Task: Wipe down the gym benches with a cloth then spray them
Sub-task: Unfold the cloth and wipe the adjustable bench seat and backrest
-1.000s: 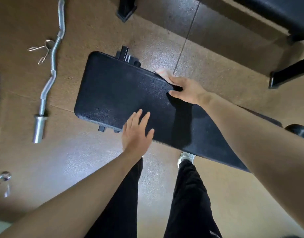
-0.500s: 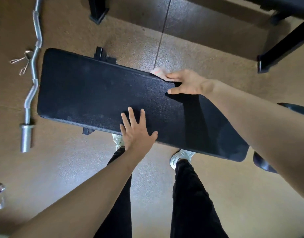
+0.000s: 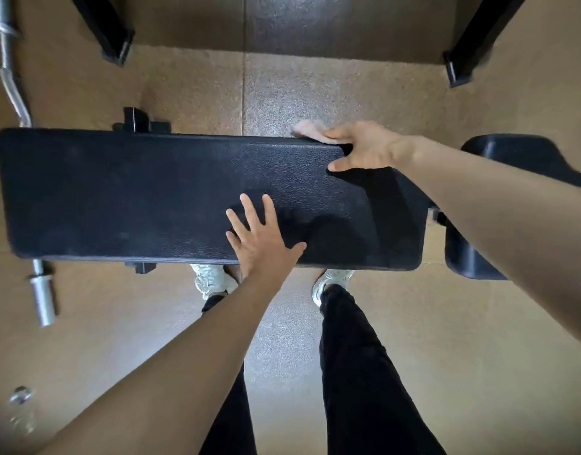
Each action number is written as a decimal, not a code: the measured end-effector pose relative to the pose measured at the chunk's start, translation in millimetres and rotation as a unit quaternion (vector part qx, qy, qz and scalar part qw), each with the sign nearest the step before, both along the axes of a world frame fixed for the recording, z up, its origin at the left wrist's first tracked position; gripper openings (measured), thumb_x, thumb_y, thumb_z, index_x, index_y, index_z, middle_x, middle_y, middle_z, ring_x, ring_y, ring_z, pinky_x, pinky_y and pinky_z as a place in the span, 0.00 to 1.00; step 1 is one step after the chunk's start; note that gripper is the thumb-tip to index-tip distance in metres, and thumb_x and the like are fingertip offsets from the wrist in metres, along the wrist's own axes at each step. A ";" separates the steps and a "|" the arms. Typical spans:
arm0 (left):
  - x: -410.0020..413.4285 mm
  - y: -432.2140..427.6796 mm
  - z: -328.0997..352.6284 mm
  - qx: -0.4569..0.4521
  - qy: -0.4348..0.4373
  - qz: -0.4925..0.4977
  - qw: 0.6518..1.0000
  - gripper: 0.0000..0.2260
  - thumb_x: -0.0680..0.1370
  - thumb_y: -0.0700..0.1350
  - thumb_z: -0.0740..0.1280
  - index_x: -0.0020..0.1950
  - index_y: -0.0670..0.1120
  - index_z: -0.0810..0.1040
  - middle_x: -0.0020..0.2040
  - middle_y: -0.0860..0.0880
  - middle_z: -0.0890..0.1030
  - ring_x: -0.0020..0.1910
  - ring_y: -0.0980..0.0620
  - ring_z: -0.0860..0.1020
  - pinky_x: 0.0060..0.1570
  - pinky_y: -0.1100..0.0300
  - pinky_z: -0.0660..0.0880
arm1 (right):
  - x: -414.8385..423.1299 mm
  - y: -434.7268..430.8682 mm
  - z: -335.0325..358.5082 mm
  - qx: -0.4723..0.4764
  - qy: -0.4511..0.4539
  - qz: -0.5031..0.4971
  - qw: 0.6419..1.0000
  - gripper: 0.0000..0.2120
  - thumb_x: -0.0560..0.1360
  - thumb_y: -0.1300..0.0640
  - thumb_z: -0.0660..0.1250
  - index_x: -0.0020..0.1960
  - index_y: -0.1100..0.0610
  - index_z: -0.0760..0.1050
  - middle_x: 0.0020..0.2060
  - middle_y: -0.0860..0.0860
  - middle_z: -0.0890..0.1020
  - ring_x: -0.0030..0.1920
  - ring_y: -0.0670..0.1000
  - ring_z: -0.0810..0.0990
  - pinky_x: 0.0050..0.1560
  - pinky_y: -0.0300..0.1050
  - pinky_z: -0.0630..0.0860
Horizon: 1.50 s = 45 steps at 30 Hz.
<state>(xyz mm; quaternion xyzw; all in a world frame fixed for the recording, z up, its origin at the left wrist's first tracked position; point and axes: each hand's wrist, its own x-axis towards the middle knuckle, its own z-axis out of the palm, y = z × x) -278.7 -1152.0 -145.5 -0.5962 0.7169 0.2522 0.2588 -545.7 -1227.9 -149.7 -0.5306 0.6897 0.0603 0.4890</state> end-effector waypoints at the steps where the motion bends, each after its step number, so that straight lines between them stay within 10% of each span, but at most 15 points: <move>1: 0.7 -0.2 -1.2 -0.004 -0.006 -0.004 1.000 0.54 0.71 0.71 0.70 0.83 0.53 0.40 0.83 0.44 0.37 0.81 0.32 0.43 0.78 0.36 0.55 | -8.5 8.6 1.3 0.001 0.004 -0.007 1.000 0.38 0.73 0.46 0.75 0.79 0.46 0.63 0.74 0.48 0.72 0.74 0.55 0.70 0.74 0.50 0.64; 13: -3.2 -4.1 -0.7 -0.016 -0.016 -0.012 1.000 0.56 0.68 0.70 0.75 0.84 0.50 0.48 0.84 0.41 0.44 0.80 0.30 0.48 0.73 0.32 0.64 | -57.2 105.4 7.0 -0.079 0.089 -0.124 0.985 0.40 0.72 0.44 0.74 0.80 0.48 0.62 0.77 0.49 0.63 0.77 0.57 0.61 0.74 0.59 0.63; 19: -5.6 -3.8 1.5 -0.019 -0.007 -0.013 1.000 0.55 0.68 0.68 0.76 0.83 0.49 0.49 0.83 0.40 0.45 0.80 0.30 0.49 0.71 0.31 0.65 | -57.5 159.4 7.7 -0.062 -0.027 -0.329 0.942 0.46 0.71 0.53 0.78 0.81 0.50 0.56 0.81 0.51 0.54 0.80 0.52 0.56 0.76 0.40 0.52; 23: -3.0 -2.9 -0.5 -0.023 0.001 -0.014 1.000 0.54 0.68 0.68 0.75 0.83 0.49 0.49 0.83 0.40 0.45 0.80 0.30 0.48 0.69 0.29 0.67 | -49.7 211.2 5.1 -0.014 -0.100 -0.421 0.902 0.45 0.71 0.58 0.79 0.80 0.54 0.59 0.73 0.47 0.70 0.74 0.47 0.67 0.73 0.36 0.61; 30: -0.9 -0.3 -5.2 -0.025 -0.001 -0.015 1.000 0.55 0.67 0.69 0.75 0.83 0.51 0.49 0.84 0.41 0.45 0.80 0.30 0.48 0.68 0.28 0.68 | -23.6 280.4 1.0 0.041 -0.159 -0.504 0.848 0.41 0.72 0.58 0.78 0.79 0.54 0.61 0.78 0.50 0.64 0.70 0.53 0.72 0.64 0.48 0.76; 38: 0.2 -2.1 -2.8 -0.015 0.008 -0.005 1.000 0.54 0.68 0.69 0.75 0.83 0.52 0.48 0.84 0.43 0.44 0.81 0.32 0.46 0.68 0.28 0.68 | 40.6 298.9 -6.9 -0.016 -0.220 -0.762 0.608 0.29 0.77 0.64 0.71 0.76 0.54 0.69 0.66 0.51 0.77 0.62 0.57 0.80 0.54 0.50 0.82; 42: 1.5 -0.9 2.2 -0.015 0.002 -0.024 1.000 0.54 0.69 0.70 0.73 0.84 0.52 0.47 0.84 0.43 0.44 0.81 0.33 0.47 0.66 0.30 0.70 | 69.8 290.8 -2.4 0.014 -0.278 -0.861 0.426 0.01 0.74 0.60 0.66 0.45 0.57 0.77 0.40 0.54 0.78 0.56 0.63 0.82 0.59 0.58 0.80; 45: 7.8 -0.4 7.1 -0.016 -0.010 -0.058 0.998 0.52 0.71 0.71 0.70 0.84 0.54 0.45 0.84 0.45 0.44 0.82 0.34 0.47 0.61 0.34 0.74 | 95.8 282.5 5.7 0.016 -0.358 -0.883 0.303 0.06 0.71 0.63 0.67 0.36 0.58 0.73 0.41 0.53 0.81 0.56 0.61 0.81 0.59 0.57 0.80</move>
